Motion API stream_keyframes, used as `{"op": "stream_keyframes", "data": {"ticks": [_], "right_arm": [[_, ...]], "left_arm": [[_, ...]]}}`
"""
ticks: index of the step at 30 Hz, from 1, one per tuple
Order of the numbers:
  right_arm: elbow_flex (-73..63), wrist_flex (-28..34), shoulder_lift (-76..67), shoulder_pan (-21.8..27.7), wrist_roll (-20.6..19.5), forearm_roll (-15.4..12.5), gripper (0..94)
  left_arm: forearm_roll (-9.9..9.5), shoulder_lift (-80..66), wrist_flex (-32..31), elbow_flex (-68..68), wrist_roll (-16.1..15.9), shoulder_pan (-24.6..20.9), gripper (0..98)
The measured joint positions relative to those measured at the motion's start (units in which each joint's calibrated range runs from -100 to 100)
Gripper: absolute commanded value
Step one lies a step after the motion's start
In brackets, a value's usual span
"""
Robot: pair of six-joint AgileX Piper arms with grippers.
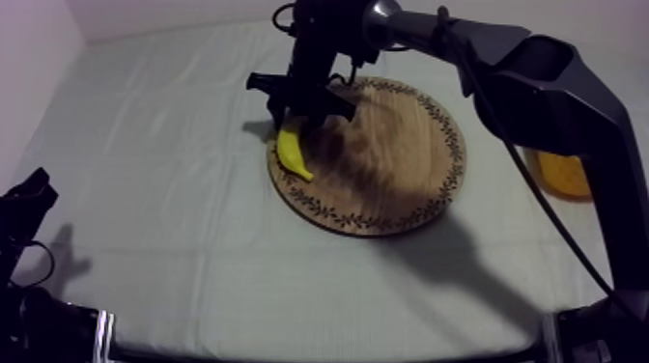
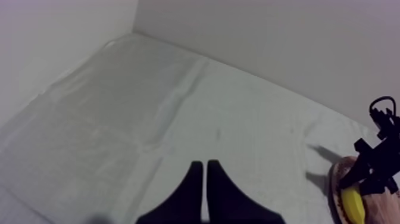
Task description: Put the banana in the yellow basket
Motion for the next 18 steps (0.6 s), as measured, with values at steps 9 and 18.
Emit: {"op": "stream_keyframes", "data": {"ticks": [9, 18], "right_arm": [[2.1, -0.6, -2.0, -0.1, 0.2, 0.9, 23.8], [6.7, -0.9, -7.7, 0.6, 0.4, 1.7, 23.0]], "left_arm": [[0.0, 0.0, 0.0, 0.0, 0.0, 0.0, 0.1], [0.0, 0.0, 0.0, 0.0, 0.0, 0.0, 0.1]]}}
